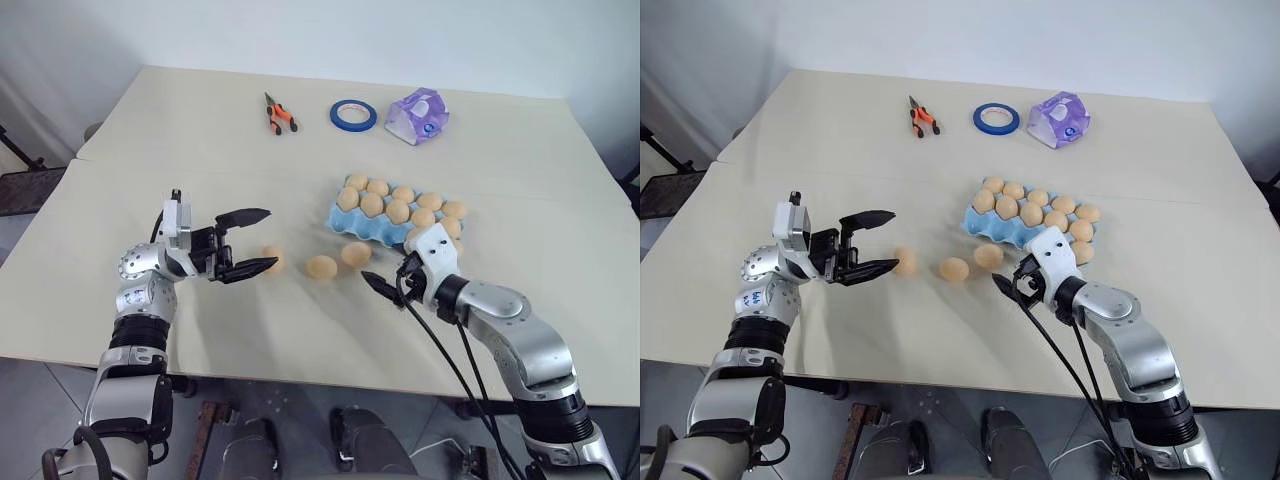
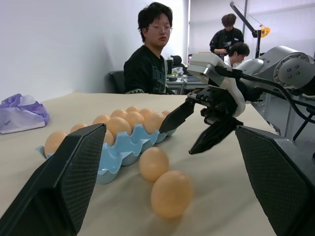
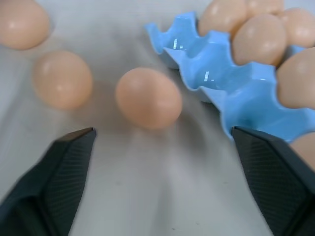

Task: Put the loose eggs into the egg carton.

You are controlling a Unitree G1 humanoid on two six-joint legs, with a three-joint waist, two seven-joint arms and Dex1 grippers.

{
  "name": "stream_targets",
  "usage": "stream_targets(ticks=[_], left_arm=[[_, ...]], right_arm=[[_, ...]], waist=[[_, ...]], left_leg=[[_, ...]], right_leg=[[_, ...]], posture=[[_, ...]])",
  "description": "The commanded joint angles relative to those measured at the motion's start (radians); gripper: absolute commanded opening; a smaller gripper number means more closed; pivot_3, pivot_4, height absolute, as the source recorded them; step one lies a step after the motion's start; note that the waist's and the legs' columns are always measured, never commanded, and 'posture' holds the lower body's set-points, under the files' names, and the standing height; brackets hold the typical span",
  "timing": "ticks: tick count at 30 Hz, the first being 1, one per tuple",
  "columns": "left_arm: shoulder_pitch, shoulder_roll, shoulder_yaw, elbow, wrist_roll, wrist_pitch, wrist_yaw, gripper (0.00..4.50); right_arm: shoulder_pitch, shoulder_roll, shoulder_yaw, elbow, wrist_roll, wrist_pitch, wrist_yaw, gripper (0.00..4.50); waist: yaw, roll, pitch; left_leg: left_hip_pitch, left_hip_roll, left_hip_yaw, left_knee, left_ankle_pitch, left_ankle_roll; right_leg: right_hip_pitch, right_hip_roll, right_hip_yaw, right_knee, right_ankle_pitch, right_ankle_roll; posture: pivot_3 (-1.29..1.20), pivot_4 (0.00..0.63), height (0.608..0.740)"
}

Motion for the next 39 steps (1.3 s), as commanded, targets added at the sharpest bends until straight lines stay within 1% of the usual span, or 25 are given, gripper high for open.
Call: stream_targets(ticks=[1, 7, 11, 24, 30, 33, 35, 38, 39], left_arm=[[-0.007, 0.004, 0.017, -0.022, 0.001, -0.004, -0.021, 4.50], [-0.003, 0.004, 0.021, -0.027, 0.001, -0.004, -0.017, 4.50], [0.004, 0.006, 0.024, -0.036, 0.001, -0.002, -0.012, 4.50], [0.014, 0.005, 0.031, -0.051, 0.003, 0.001, -0.003, 4.50], [0.016, 0.007, 0.036, -0.056, 0.005, 0.002, 0.002, 4.50], [0.016, 0.007, 0.038, -0.056, 0.007, 0.001, 0.005, 4.50], [0.016, 0.007, 0.038, -0.056, 0.008, 0.002, 0.006, 4.50], [0.015, 0.007, 0.040, -0.056, 0.009, 0.004, 0.007, 4.50], [0.015, 0.007, 0.040, -0.055, 0.010, 0.003, 0.007, 4.50]], right_arm=[[-0.034, 0.012, 0.019, 0.007, -0.016, -0.023, -0.009, 4.45], [-0.087, 0.049, 0.081, 0.099, -0.096, -0.059, -0.049, 4.45], [-0.107, 0.076, 0.098, 0.146, -0.129, -0.084, -0.070, 4.45], [-0.151, 0.152, 0.083, 0.260, -0.172, -0.140, -0.101, 4.45], [-0.148, 0.187, 0.092, 0.281, -0.177, -0.160, -0.109, 4.45], [-0.144, 0.199, 0.085, 0.283, -0.180, -0.170, -0.115, 3.86], [-0.144, 0.200, 0.082, 0.283, -0.181, -0.176, -0.115, 3.23], [-0.137, 0.195, 0.076, 0.256, -0.173, -0.169, -0.110, 2.14], [-0.134, 0.193, 0.072, 0.245, -0.170, -0.162, -0.112, 1.91]], waist=[[-0.001, 0.000, 0.000], [-0.001, 0.000, 0.000], [-0.001, 0.000, 0.000], [-0.002, 0.000, 0.000], [-0.004, 0.000, 0.000], [-0.006, 0.000, 0.000], [-0.007, 0.000, 0.000], [-0.011, 0.000, 0.000], [-0.013, 0.000, 0.000]], left_leg=[[0.000, 0.000, 0.000, 0.000, 0.000, 0.000], [0.000, 0.000, 0.000, 0.000, 0.000, 0.000], [0.000, 0.000, 0.001, 0.000, 0.000, 0.000], [0.000, 0.000, 0.001, 0.000, 0.000, 0.000], [0.000, 0.000, 0.002, 0.000, 0.000, 0.000], [0.000, 0.000, 0.002, 0.000, 0.000, 0.000], [0.000, 0.000, 0.002, 0.000, 0.000, 0.000], [0.000, 0.000, 0.002, 0.000, 0.000, 0.000], [0.000, 0.000, 0.002, 0.000, 0.000, 0.000]], right_leg=[[0.000, 0.000, 0.000, 0.000, 0.000, 0.000], [0.000, 0.000, 0.000, 0.000, 0.000, 0.000], [0.000, 0.000, 0.000, 0.000, 0.000, 0.000], [-0.001, 0.000, 0.000, 0.001, 0.000, 0.000], [-0.001, 0.000, 0.000, 0.001, 0.000, 0.000], [-0.001, 0.000, 0.000, 0.001, 0.000, 0.000], [-0.001, 0.000, 0.000, 0.001, 0.000, 0.000], [-0.001, 0.000, 0.000, 0.001, 0.000, 0.000], [-0.001, 0.000, 0.000, 0.001, 0.000, 0.000]], posture=[[0.00, 0.150, 0.740], [0.00, 0.150, 0.740], [0.00, 0.150, 0.740], [0.00, 0.150, 0.740], [0.00, 0.150, 0.740], [0.00, 0.150, 0.740], [0.00, 0.150, 0.740], [0.00, 0.150, 0.740], [0.00, 0.150, 0.740]])
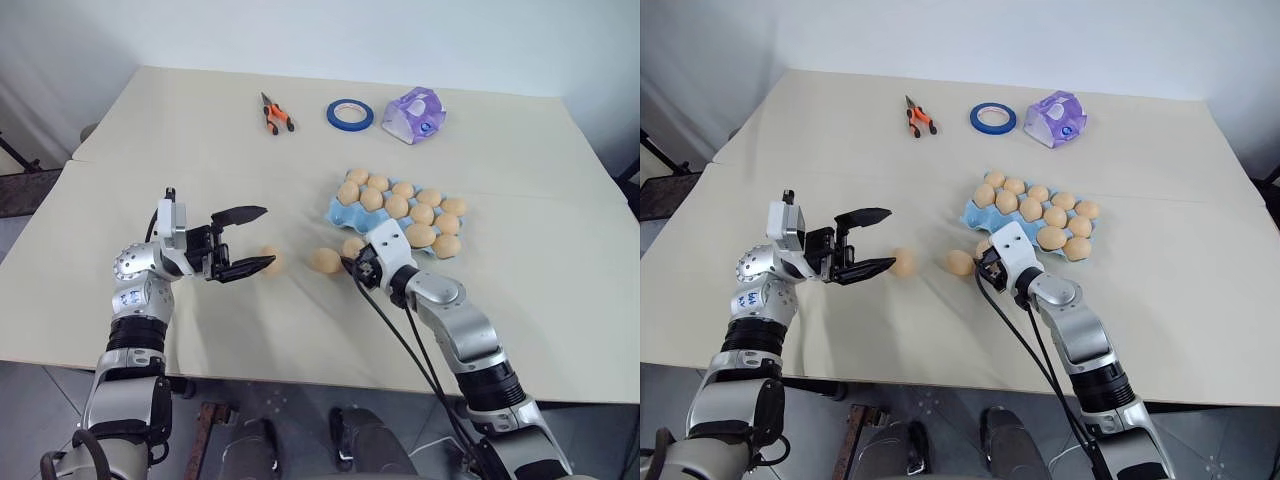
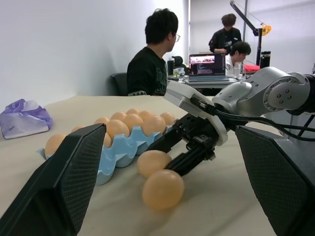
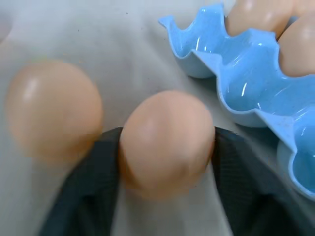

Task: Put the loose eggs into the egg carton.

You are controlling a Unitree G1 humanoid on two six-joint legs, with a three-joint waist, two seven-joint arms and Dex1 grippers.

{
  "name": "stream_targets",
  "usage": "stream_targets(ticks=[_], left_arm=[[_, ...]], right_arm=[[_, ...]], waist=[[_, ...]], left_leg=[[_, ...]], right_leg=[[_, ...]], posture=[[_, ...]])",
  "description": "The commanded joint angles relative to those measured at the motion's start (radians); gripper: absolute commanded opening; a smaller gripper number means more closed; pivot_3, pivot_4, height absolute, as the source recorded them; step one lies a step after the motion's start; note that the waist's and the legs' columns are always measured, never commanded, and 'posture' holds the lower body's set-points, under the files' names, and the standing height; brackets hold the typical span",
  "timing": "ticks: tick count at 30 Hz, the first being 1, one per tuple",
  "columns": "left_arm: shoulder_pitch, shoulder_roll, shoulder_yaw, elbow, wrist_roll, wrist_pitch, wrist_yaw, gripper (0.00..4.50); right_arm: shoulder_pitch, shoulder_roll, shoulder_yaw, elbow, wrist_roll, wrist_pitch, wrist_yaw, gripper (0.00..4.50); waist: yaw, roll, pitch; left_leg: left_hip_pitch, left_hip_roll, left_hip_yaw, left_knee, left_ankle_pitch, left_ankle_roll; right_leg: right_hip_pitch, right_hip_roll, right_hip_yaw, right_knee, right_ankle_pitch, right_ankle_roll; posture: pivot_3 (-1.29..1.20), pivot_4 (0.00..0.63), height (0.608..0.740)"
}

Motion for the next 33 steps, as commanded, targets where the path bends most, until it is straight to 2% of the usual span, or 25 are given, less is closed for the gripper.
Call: stream_targets(ticks=[1, 6, 10, 17, 25, 33], left_arm=[[0.003, 0.007, 0.017, -0.021, 0.001, 0.002, 0.003, 4.50], [0.003, 0.009, 0.018, -0.021, 0.001, 0.005, 0.004, 4.50], [0.000, 0.010, 0.020, -0.014, 0.003, 0.008, 0.003, 4.50], [-0.008, -0.005, 0.020, -0.004, 0.011, -0.001, 0.017, 4.50], [0.016, 0.005, 0.028, -0.042, 0.003, 0.010, 0.036, 4.50], [0.036, 0.014, 0.039, -0.071, 0.007, 0.015, 0.075, 4.50]], right_arm=[[0.006, -0.004, -0.030, -0.067, 0.009, 0.004, -0.004, 1.79], [0.003, -0.045, -0.100, -0.223, 0.052, 0.108, 0.004, 1.65], [-0.041, -0.087, -0.160, -0.245, 0.055, 0.173, -0.016, 1.65], [-0.122, -0.152, -0.168, -0.026, 0.011, 0.083, -0.010, 1.65], [-0.125, -0.159, -0.158, -0.016, 0.034, 0.043, 0.065, 4.38], [-0.097, -0.220, -0.176, -0.073, 0.055, 0.054, 0.138, 4.45]], waist=[[-0.004, 0.000, 0.000], [-0.013, 0.000, 0.000], [-0.013, 0.000, 0.000], [-0.014, 0.000, 0.000], [-0.015, 0.000, 0.000], [-0.014, 0.000, 0.000]], left_leg=[[0.000, 0.000, 0.000, 0.000, 0.000, 0.000], [0.000, 0.001, 0.000, 0.000, 0.000, 0.000], [0.000, 0.001, 0.000, 0.000, 0.000, 0.000], [0.000, 0.000, 0.000, -0.001, 0.000, 0.000], [0.000, 0.001, 0.002, -0.002, 0.000, 0.000], [0.000, 0.001, 0.002, -0.001, 0.000, 0.000]], right_leg=[[0.000, 0.000, 0.000, 0.000, 0.000, 0.000], [0.000, 0.000, 0.000, 0.000, 0.000, 0.000], [0.000, 0.000, 0.000, 0.000, 0.000, 0.000], [0.000, 0.000, 0.001, 0.000, 0.000, 0.000], [-0.001, 0.000, 0.002, -0.001, 0.000, 0.000], [-0.001, 0.000, 0.002, 0.000, 0.000, 0.000]], posture=[[0.00, 0.150, 0.740], [0.00, 0.150, 0.740], [0.00, 0.150, 0.740], [0.00, 0.150, 0.740], [0.00, 0.150, 0.740], [0.00, 0.150, 0.740]])
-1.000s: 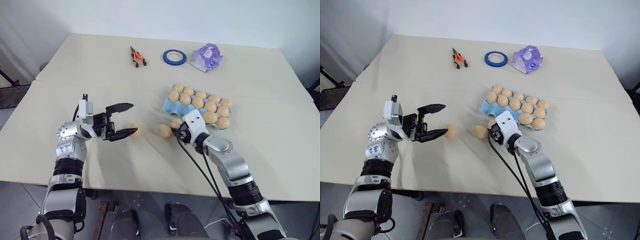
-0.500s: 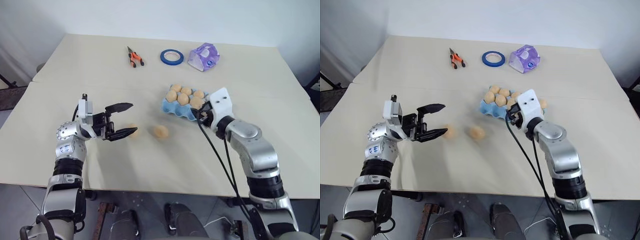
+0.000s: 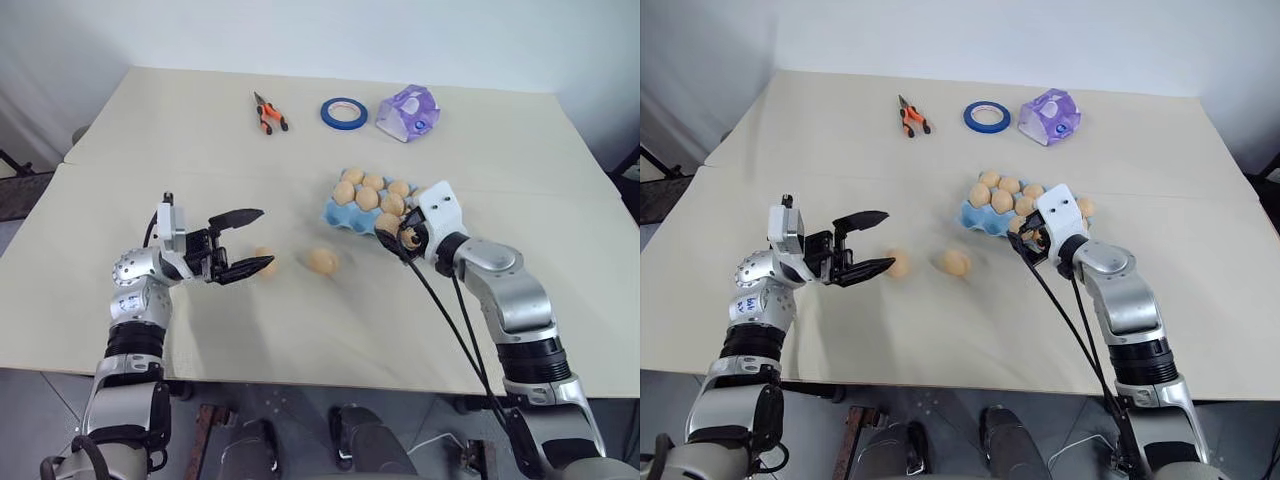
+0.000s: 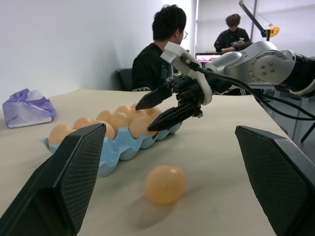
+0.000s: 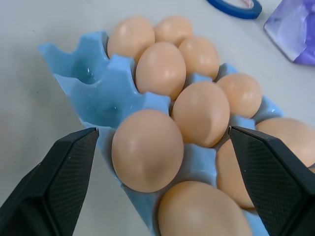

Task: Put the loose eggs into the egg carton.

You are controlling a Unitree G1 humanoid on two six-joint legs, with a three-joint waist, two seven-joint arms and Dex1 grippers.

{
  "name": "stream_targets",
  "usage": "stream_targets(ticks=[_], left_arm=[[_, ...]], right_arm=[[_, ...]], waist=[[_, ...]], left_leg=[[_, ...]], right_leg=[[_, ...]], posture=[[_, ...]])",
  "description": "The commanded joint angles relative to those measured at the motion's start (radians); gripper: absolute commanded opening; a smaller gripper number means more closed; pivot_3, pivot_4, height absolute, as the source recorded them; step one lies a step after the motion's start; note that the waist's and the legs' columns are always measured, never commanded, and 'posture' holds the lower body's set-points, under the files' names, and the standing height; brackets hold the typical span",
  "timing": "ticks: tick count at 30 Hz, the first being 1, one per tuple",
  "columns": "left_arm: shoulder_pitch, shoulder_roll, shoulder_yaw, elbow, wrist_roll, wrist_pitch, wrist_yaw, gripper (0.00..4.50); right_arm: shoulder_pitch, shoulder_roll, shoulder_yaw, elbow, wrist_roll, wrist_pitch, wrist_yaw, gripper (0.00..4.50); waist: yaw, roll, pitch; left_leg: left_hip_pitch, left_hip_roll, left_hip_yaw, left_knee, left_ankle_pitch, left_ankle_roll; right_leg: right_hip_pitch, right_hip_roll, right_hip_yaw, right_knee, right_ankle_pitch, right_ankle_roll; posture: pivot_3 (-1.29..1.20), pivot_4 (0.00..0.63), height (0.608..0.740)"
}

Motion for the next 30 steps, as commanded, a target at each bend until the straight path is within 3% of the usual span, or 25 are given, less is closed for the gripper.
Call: stream_targets(ticks=[1, 6, 11, 14, 17, 25, 30], left_arm=[[0.003, 0.014, 0.021, -0.053, -0.001, -0.002, 0.027, 4.50], [0.021, 0.030, 0.049, -0.105, 0.005, -0.002, 0.121, 4.50], [0.083, 0.066, 0.104, -0.155, 0.019, -0.027, 0.243, 4.50], [0.152, 0.087, 0.132, -0.214, 0.020, -0.024, 0.295, 4.50], [0.256, 0.109, 0.168, -0.295, 0.008, -0.010, 0.333, 4.50], [0.483, 0.167, 0.276, -0.461, -0.042, 0.050, 0.383, 4.50], [0.532, 0.185, 0.305, -0.484, -0.057, 0.063, 0.385, 4.50]], right_arm=[[0.012, -0.052, -0.034, -0.067, 0.023, -0.008, 0.040, 4.45], [0.094, -0.137, -0.145, -0.127, 0.130, -0.125, 0.169, 4.45], [0.271, -0.186, -0.262, -0.113, 0.284, -0.395, 0.447, 4.45], [0.355, -0.194, -0.331, -0.123, 0.434, -0.409, 0.579, 4.45], [0.417, -0.237, -0.370, -0.100, 0.478, -0.405, 0.650, 4.45], [0.490, -0.311, -0.435, -0.046, 0.511, -0.420, 0.723, 4.45], [0.488, -0.317, -0.436, -0.037, 0.500, -0.429, 0.703, 4.45]], waist=[[0.001, 0.000, 0.000], [0.003, 0.000, 0.000], [0.002, 0.000, 0.000], [0.001, 0.000, 0.000], [0.001, 0.000, 0.000], [0.002, 0.000, 0.000], [0.002, 0.001, 0.000]], left_leg=[[0.000, 0.000, 0.000, 0.000, 0.000, 0.000], [0.000, 0.000, 0.000, -0.001, 0.000, 0.000], [0.000, -0.001, 0.000, -0.002, 0.000, 0.000], [0.001, 0.000, 0.000, -0.001, 0.000, 0.000], [0.002, 0.001, 0.000, 0.000, 0.000, 0.000], [0.004, 0.000, -0.002, -0.001, -0.003, 0.005], [0.004, 0.000, -0.003, -0.001, -0.004, 0.004]], right_leg=[[0.000, 0.000, 0.000, 0.000, 0.000, 0.000], [0.000, 0.000, 0.000, -0.002, 0.000, 0.000], [0.002, 0.002, -0.001, -0.004, 0.000, 0.001], [0.003, 0.002, 0.000, -0.004, 0.000, 0.001], [0.003, 0.001, 0.000, -0.003, 0.000, 0.002], [0.006, -0.002, -0.001, -0.004, 0.002, 0.000], [0.006, -0.003, -0.001, -0.004, 0.003, -0.002]], posture=[[0.00, 0.150, 0.740], [0.00, 0.150, 0.740], [0.00, 0.150, 0.740], [0.00, 0.150, 0.740], [0.00, 0.150, 0.740], [0.00, 0.150, 0.740], [0.00, 0.150, 0.740]])
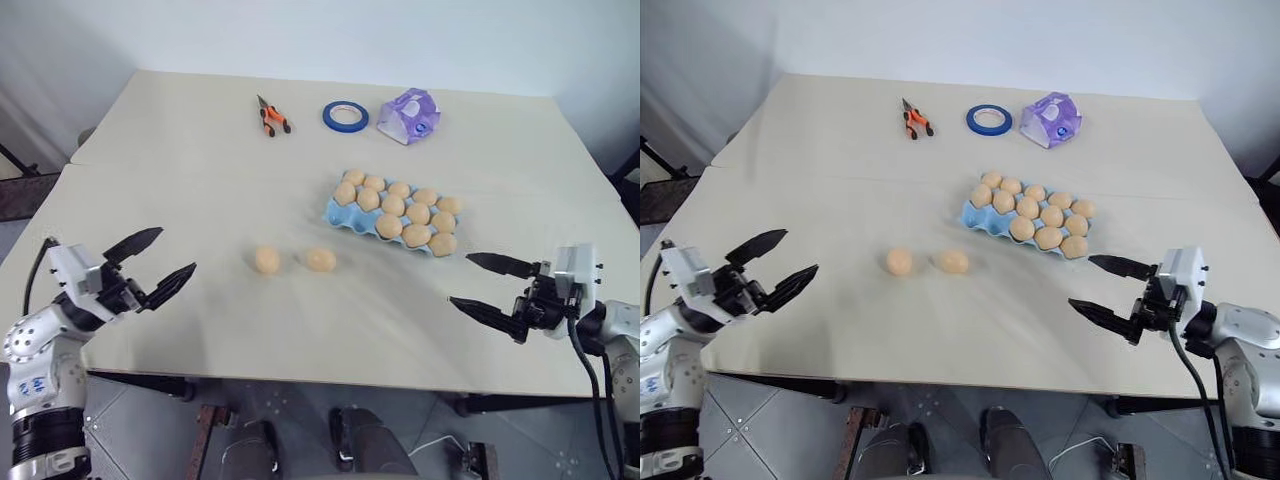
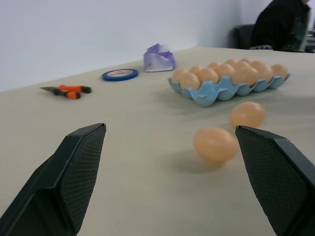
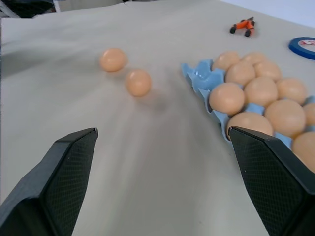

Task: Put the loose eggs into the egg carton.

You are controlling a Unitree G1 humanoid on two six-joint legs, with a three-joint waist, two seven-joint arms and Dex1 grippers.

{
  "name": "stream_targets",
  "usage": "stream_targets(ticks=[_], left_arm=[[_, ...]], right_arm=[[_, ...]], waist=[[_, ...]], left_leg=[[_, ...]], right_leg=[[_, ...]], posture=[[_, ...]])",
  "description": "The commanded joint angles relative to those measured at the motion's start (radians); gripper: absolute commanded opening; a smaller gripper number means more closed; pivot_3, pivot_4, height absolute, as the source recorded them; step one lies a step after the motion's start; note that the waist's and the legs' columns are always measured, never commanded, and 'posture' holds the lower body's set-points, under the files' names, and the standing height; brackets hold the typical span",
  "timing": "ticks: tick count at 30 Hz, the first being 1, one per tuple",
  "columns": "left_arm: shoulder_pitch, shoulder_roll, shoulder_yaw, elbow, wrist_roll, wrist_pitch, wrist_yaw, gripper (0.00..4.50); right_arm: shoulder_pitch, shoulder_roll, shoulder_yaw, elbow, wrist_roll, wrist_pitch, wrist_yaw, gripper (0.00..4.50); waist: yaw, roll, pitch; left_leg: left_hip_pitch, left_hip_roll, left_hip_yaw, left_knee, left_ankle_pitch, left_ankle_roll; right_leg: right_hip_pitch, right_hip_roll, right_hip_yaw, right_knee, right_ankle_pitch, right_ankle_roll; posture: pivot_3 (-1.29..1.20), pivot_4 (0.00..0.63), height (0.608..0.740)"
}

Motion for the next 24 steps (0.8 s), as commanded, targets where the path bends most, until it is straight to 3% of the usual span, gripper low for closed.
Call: stream_targets(ticks=[1, 9, 15, 24], left_arm=[[0.019, 0.013, 0.026, -0.062, -0.030, 0.006, 0.007, 4.50], [-0.013, -0.038, -0.123, -0.219, 0.049, 0.068, 0.125, 4.50], [-0.096, -0.074, -0.278, -0.311, 0.163, 0.265, 0.331, 4.50], [-0.253, -0.069, -0.462, -0.268, 0.285, 0.531, 0.431, 4.50]], right_arm=[[-0.013, -0.014, -0.027, -0.003, 0.002, -0.028, -0.017, 4.45], [-0.035, 0.002, -0.010, -0.006, -0.025, -0.046, -0.087, 4.45], [-0.006, -0.003, -0.015, -0.042, -0.009, -0.039, -0.098, 4.45], [0.037, 0.031, -0.027, -0.095, -0.012, -0.060, -0.169, 4.45]], waist=[[0.000, 0.000, 0.000], [0.005, 0.000, 0.000], [0.007, 0.000, 0.000], [0.001, 0.001, 0.000]], left_leg=[[0.000, 0.000, 0.000, 0.000, 0.000, 0.000], [-0.001, -0.001, 0.000, -0.001, 0.000, 0.000], [-0.001, -0.001, -0.001, -0.001, 0.001, 0.002], [0.000, -0.001, -0.001, 0.000, 0.005, -0.003]], right_leg=[[0.000, 0.000, 0.000, 0.000, 0.000, 0.000], [0.000, -0.001, 0.000, -0.002, 0.000, 0.000], [0.001, 0.000, 0.000, -0.002, 0.001, 0.001], [0.001, 0.002, 0.000, -0.001, 0.001, 0.001]], posture=[[0.00, 0.150, 0.740], [0.00, 0.150, 0.740], [0.00, 0.150, 0.740], [0.00, 0.150, 0.740]])
